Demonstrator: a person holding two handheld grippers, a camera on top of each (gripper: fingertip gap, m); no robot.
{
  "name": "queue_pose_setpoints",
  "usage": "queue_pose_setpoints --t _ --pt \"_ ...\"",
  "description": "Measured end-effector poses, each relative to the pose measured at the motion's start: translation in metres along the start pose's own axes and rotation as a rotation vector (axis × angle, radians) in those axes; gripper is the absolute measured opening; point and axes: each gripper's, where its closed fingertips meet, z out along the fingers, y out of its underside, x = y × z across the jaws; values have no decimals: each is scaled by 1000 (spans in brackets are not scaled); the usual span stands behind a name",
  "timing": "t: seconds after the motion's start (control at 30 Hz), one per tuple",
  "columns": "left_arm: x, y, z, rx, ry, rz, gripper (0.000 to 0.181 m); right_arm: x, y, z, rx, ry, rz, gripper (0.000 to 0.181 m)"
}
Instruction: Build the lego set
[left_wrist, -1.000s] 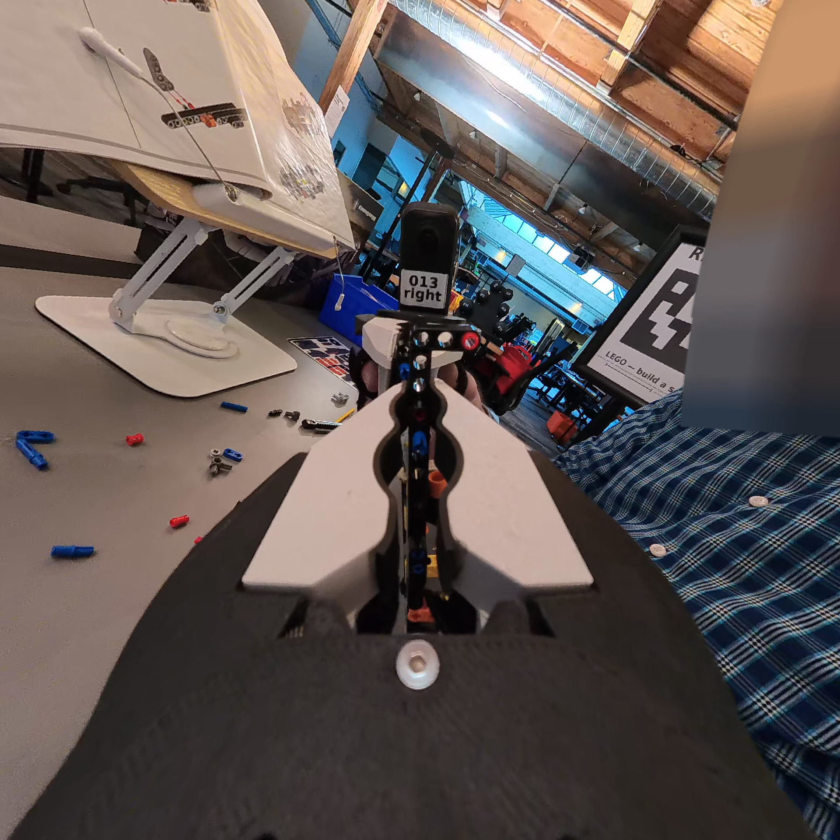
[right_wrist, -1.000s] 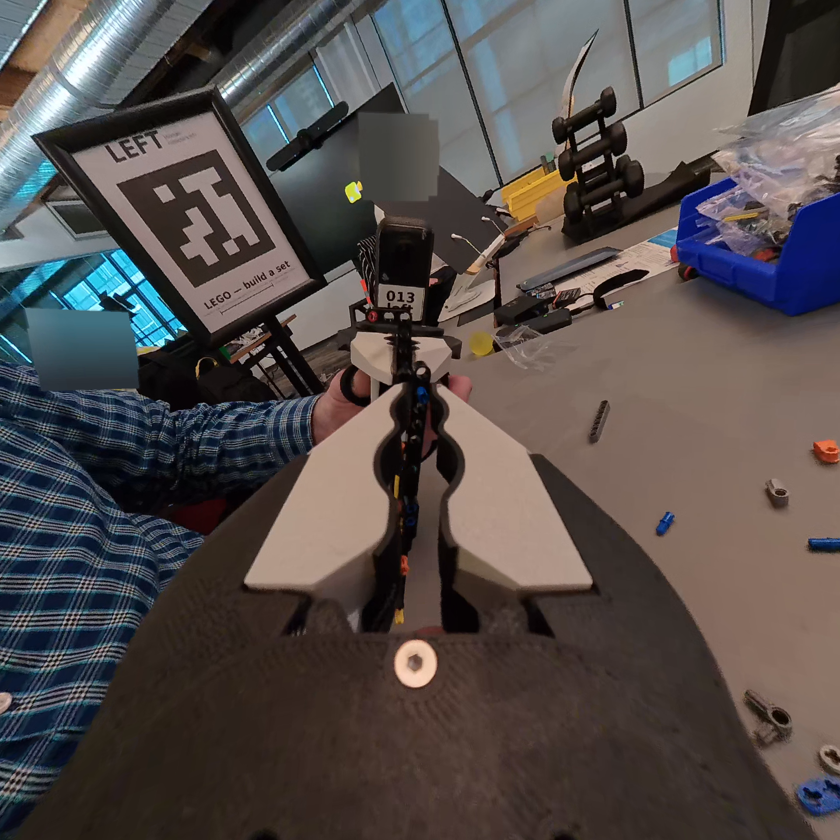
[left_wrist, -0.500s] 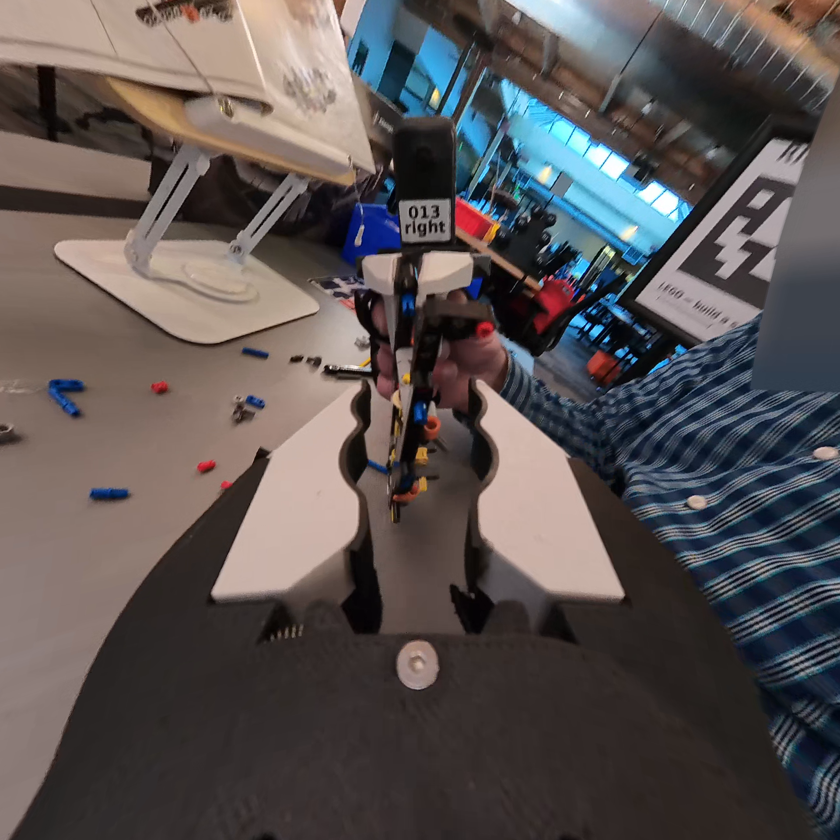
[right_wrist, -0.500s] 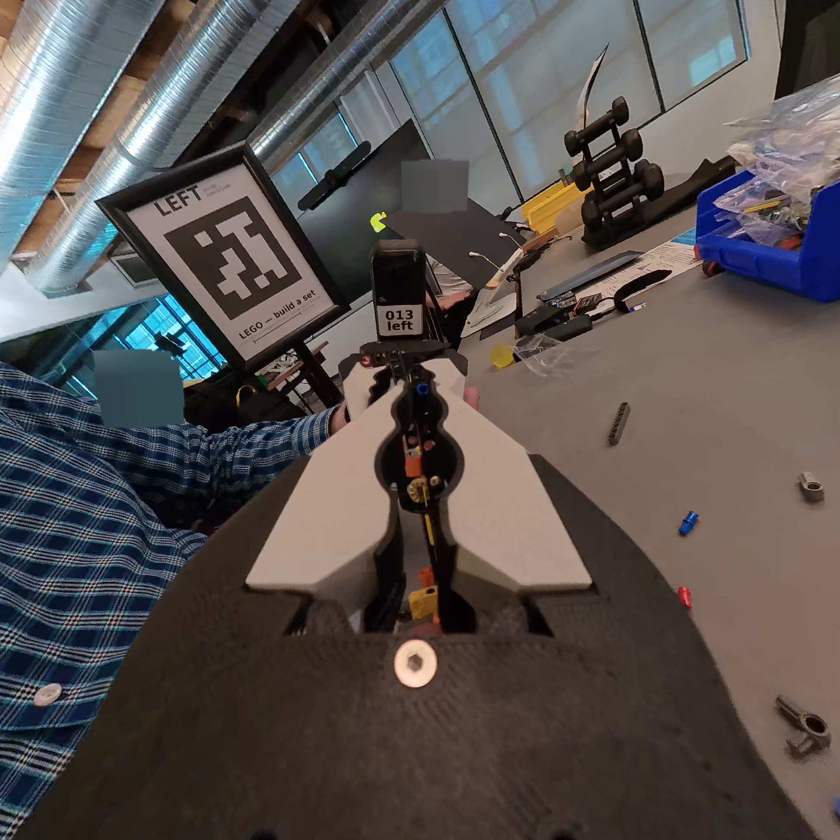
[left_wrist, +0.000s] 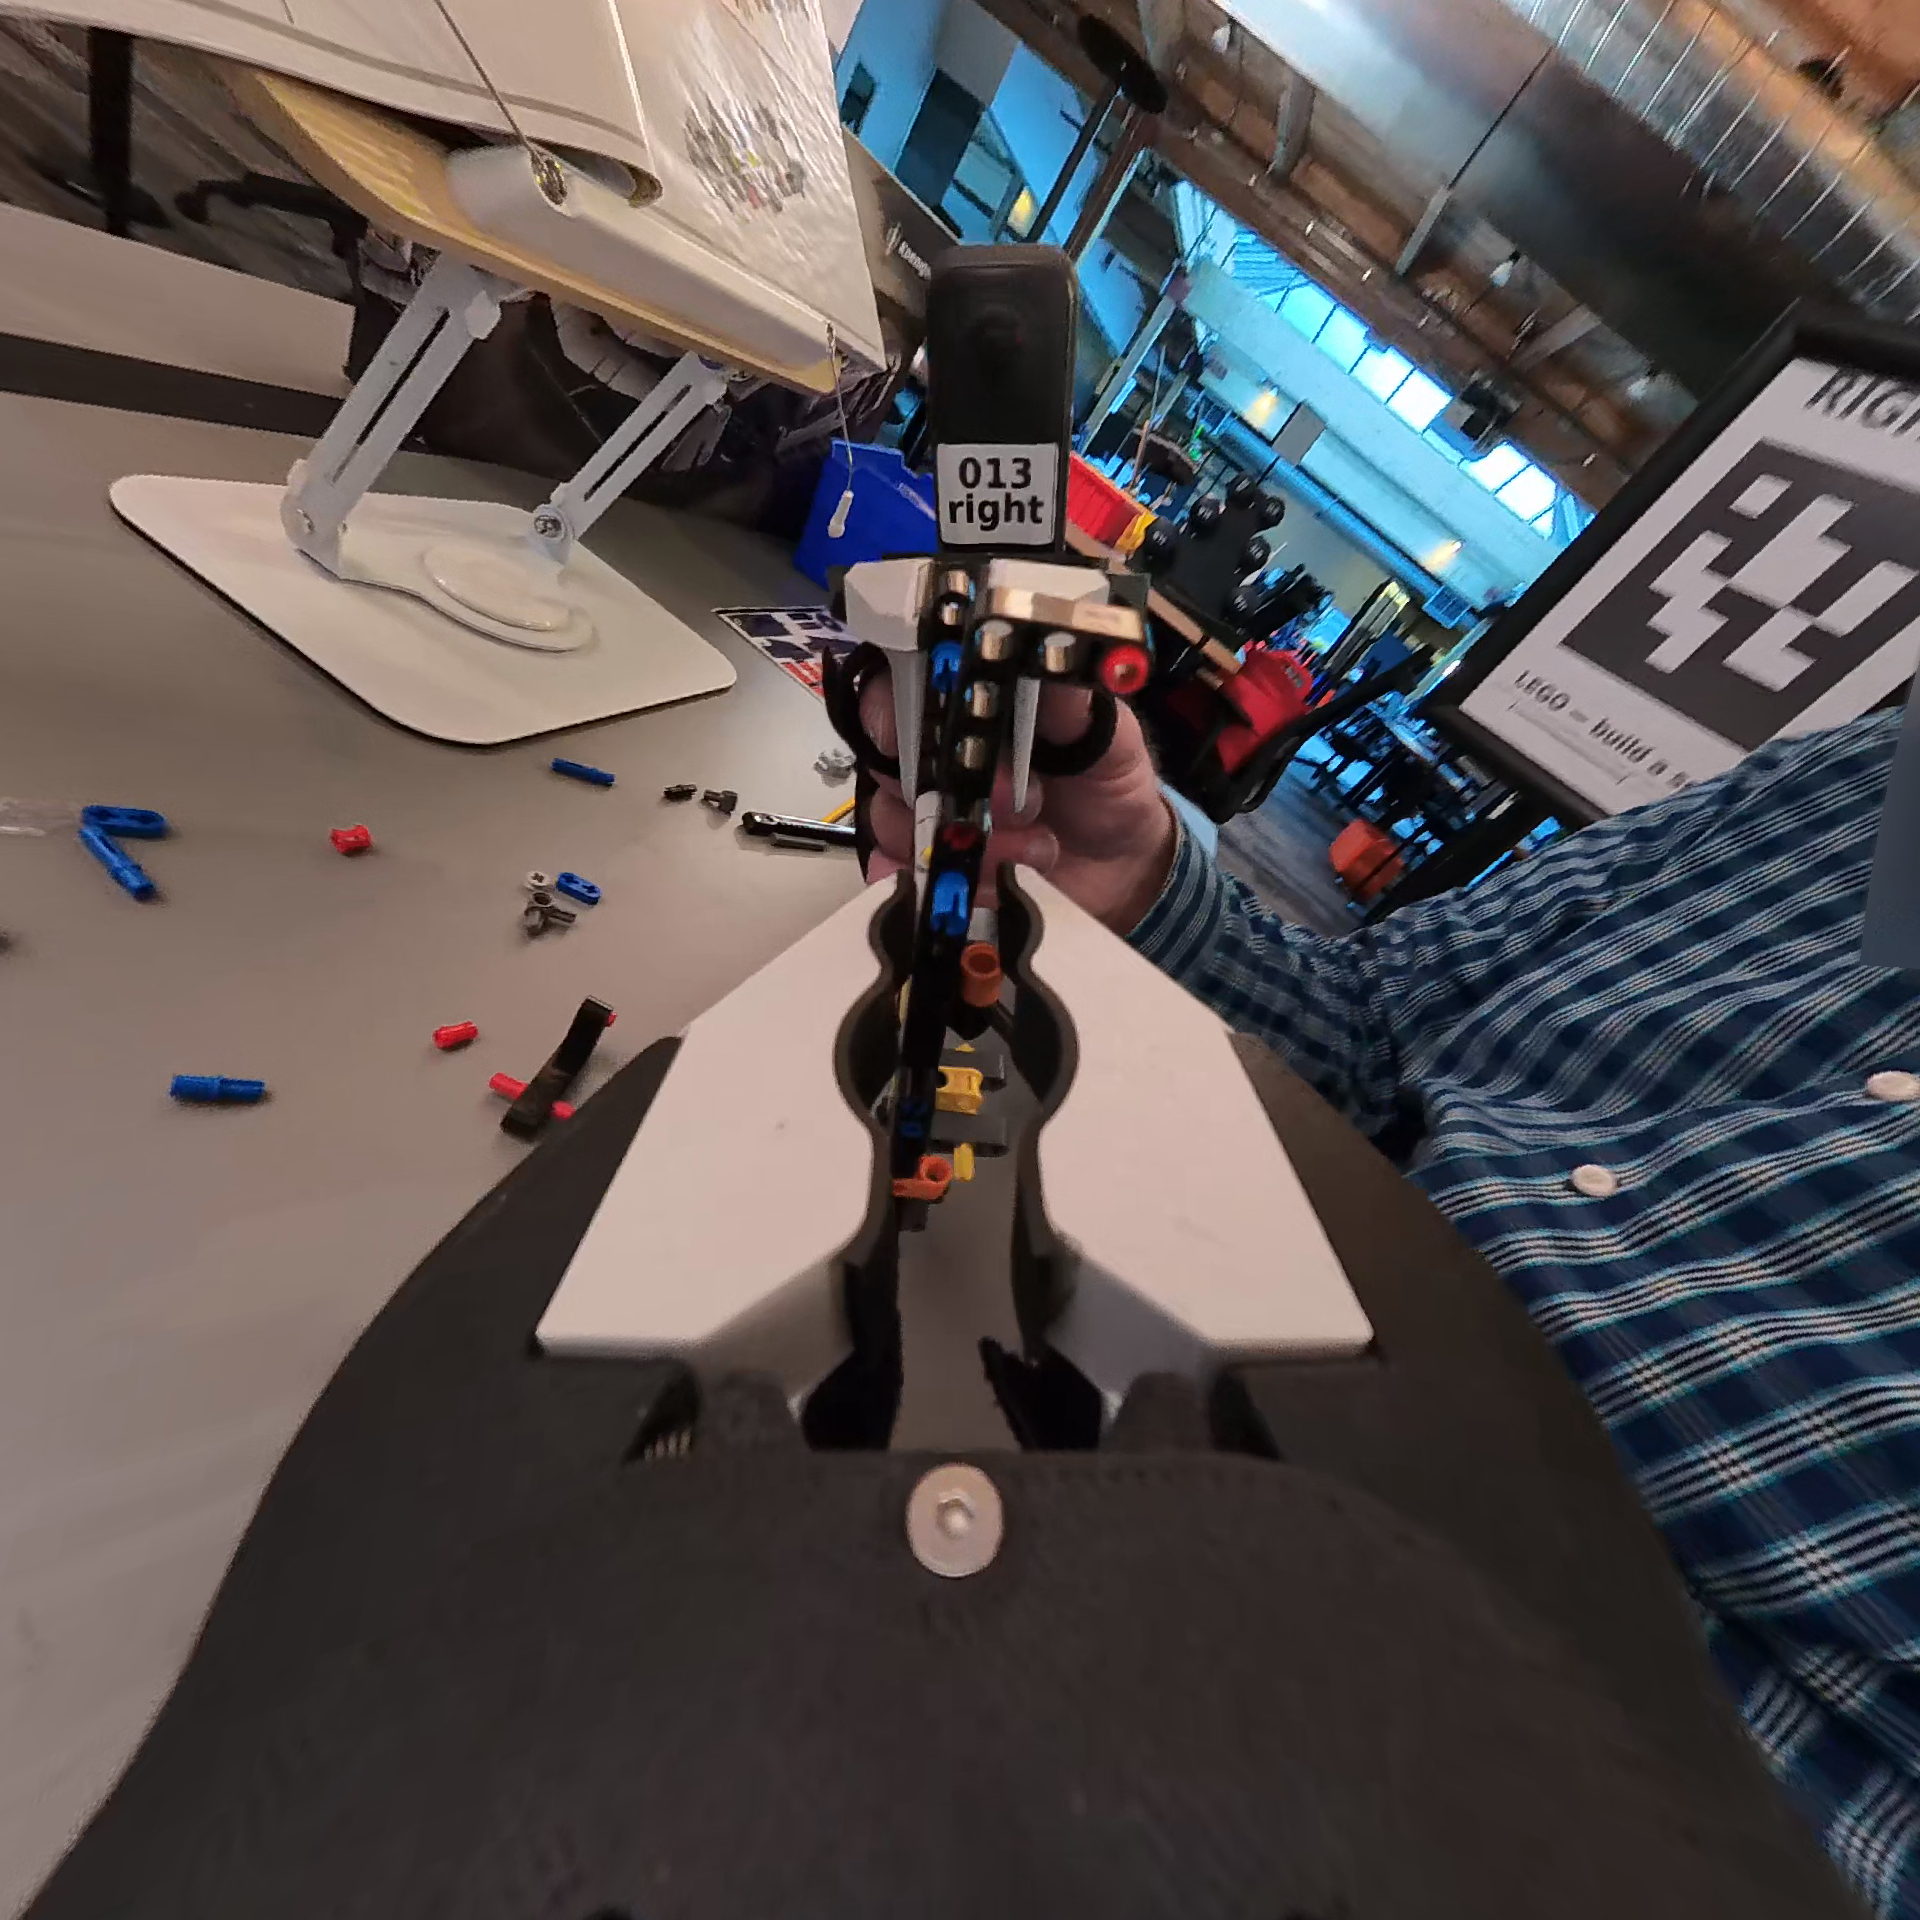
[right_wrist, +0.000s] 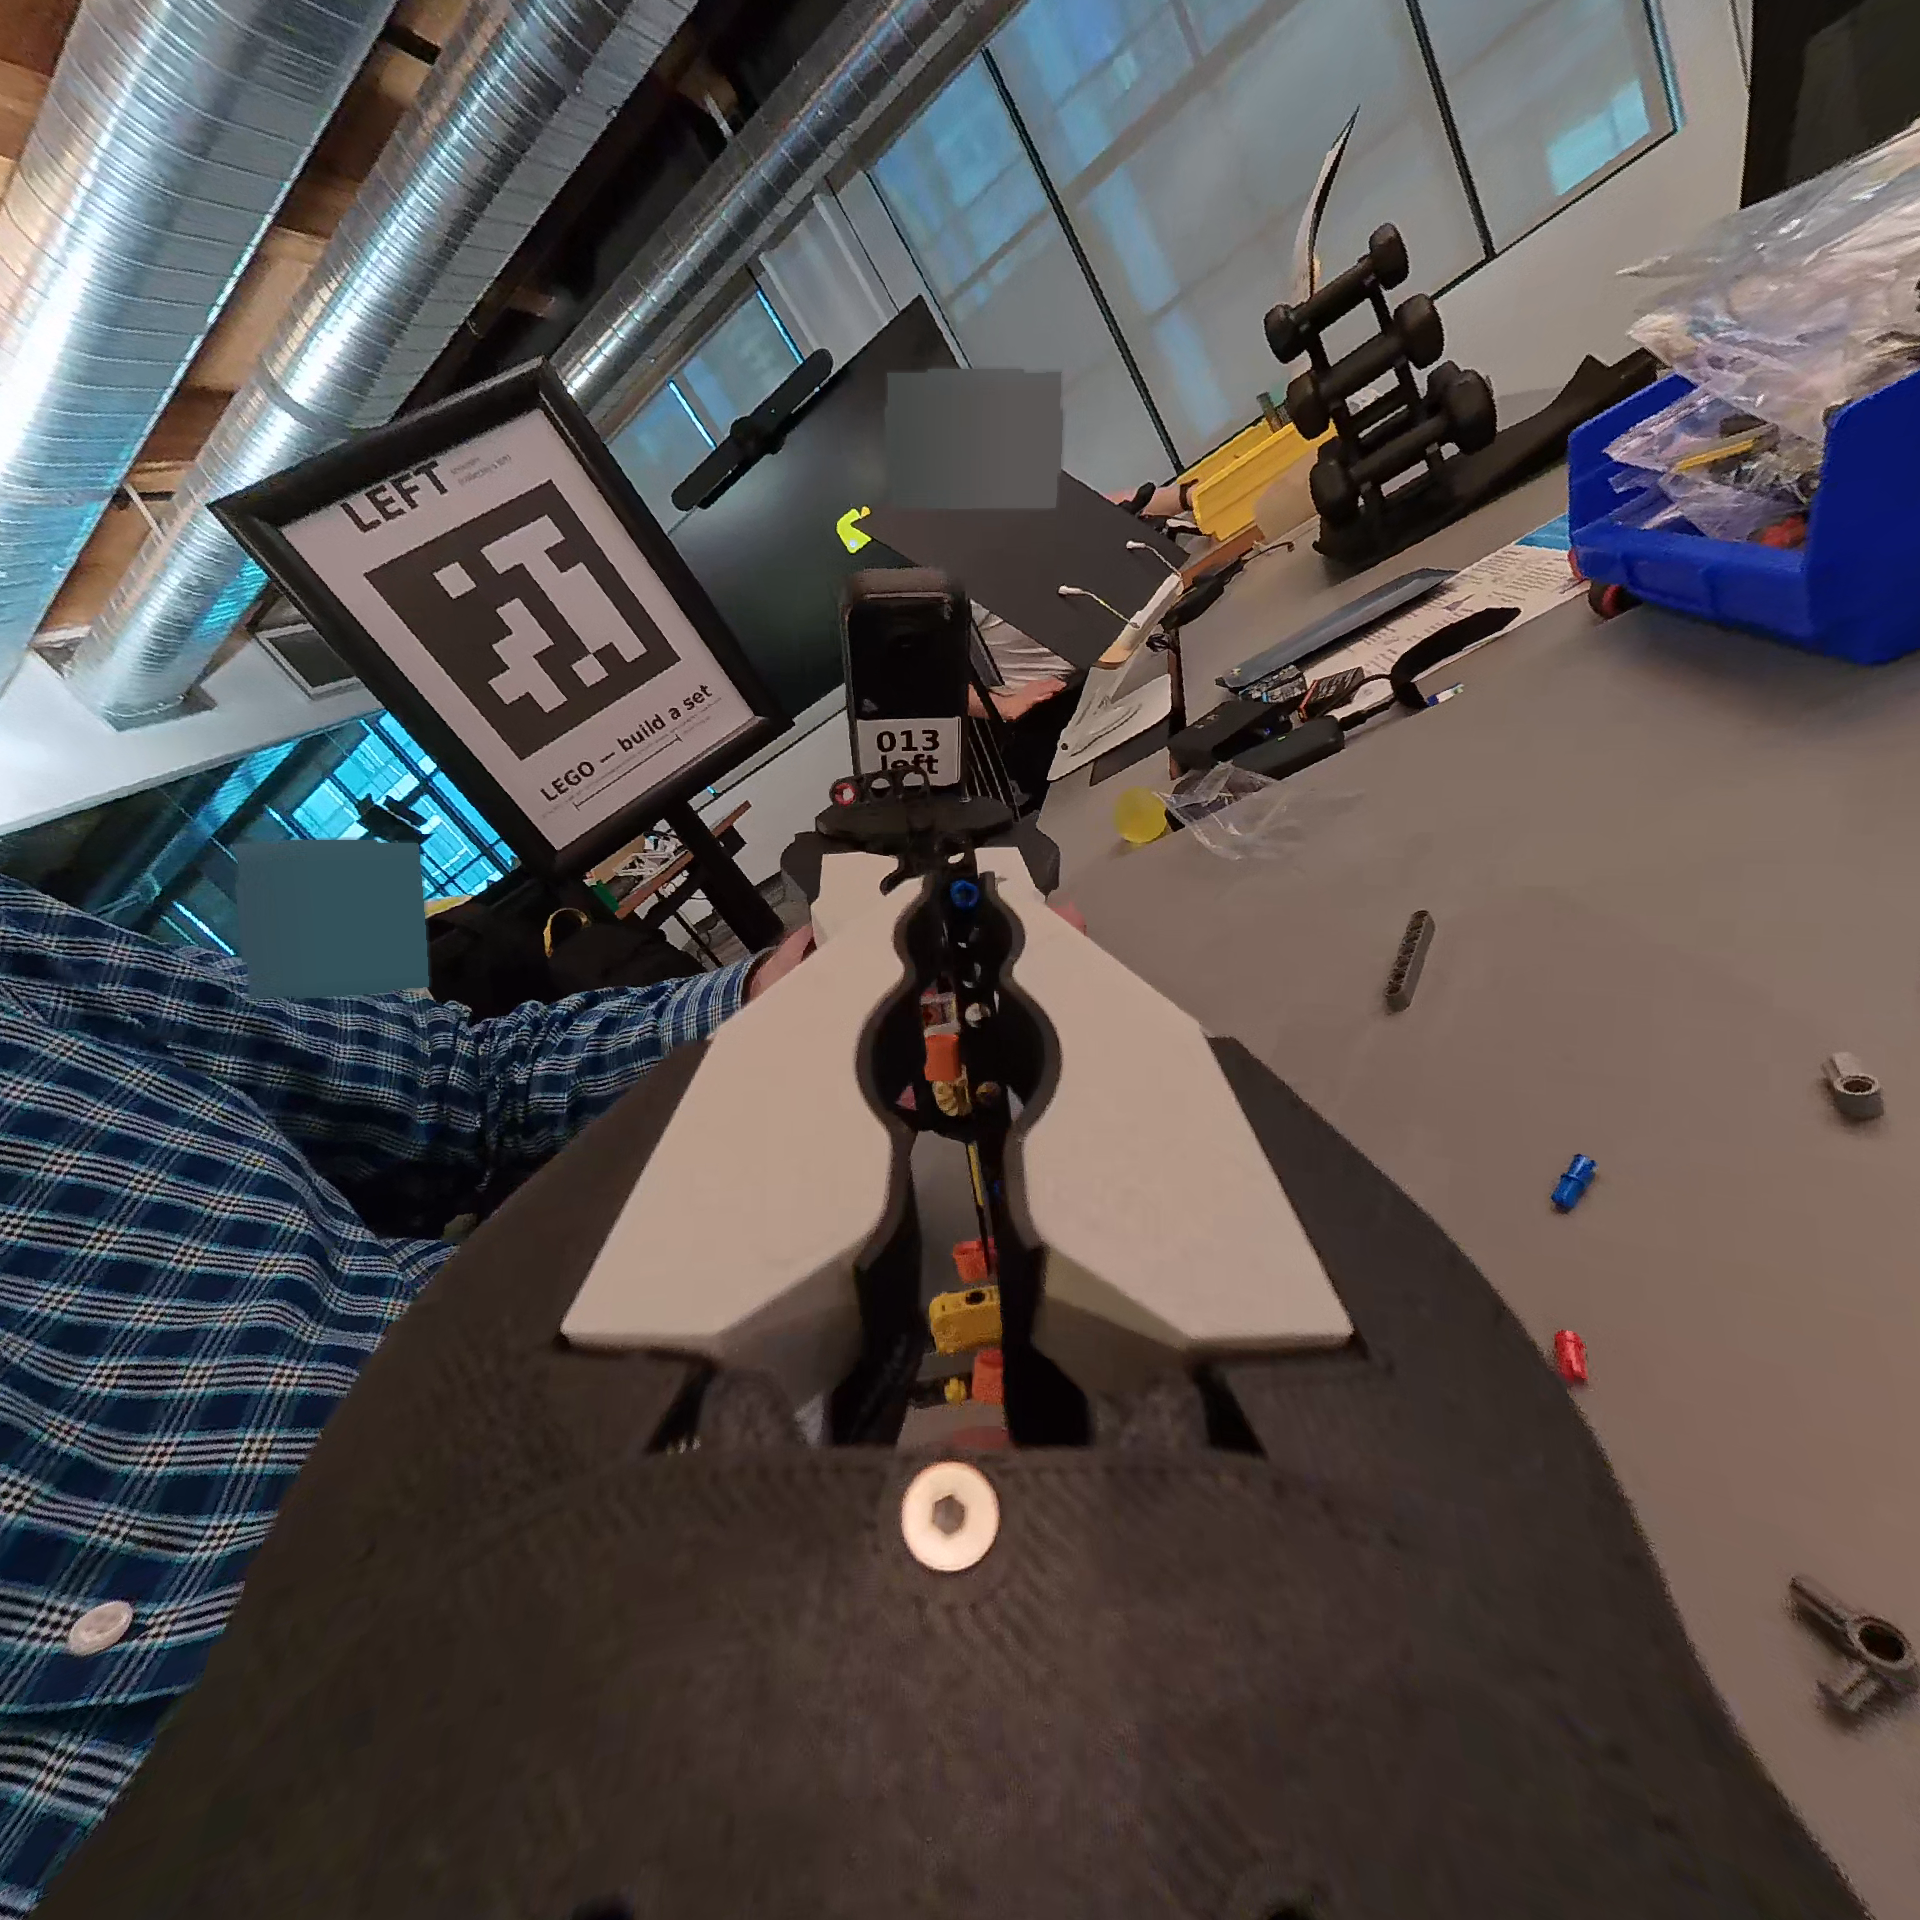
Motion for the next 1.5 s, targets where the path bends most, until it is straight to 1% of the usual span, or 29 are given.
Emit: queue_pose_setpoints --t 0.23,0.5,0.53,0.6,0.67,0.73,0.83,0.9,1.03,1.1,1.23,1.33,1.43,1.47,1.5 --pt "-2 -3 -4 16 15 -42 10 -3 1 0 -33 4 -54 5" --pt "2 -1 -5 -3 38 -34 7 -5 6 -2 -76 -10 -67 3" --pt "3 -1 -5 -5 41 -26 9 -6 8 -1 -82 -12 -67 3" --pt "5 -3 -6 1 46 -15 24 -6 13 1 -110 -9 -74 3" --pt "3 -2 -7 -25 18 21 36 -7 17 4 -130 -6 -87 3" --pt "2 2 -7 -70 -23 84 40 -8 22 7 -156 -2 -106 3" --pt "5 3 -4 -107 -53 177 33 -12 27 12 -180 2 -134 3" --pt "7 6 -1 -120 -52 204 28 -15 30 16 -187 -6 -133 3" --pt "11 6 2 -98 -32 223 14 -16 35 20 -197 -5 -134 3" --pt "10 5 1 -93 -47 239 10 -16 36 21 -201 -3 -141 2" --pt "13 3 0 -90 -29 236 6 -20 35 22 -198 5 -185 2" --pt "18 6 0 -152 -15 259 5 -25 35 21 -203 -9 -220 1" --pt "24 8 1 -188 13 281 5 -30 37 19 -221 11 -293 2" --pt "23 10 2 -200 13 280 12 -30 37 18 -212 16 -300 2" --pt "22 14 3 -213 16 261 25 -30 35 17 -191 19 -294 2"
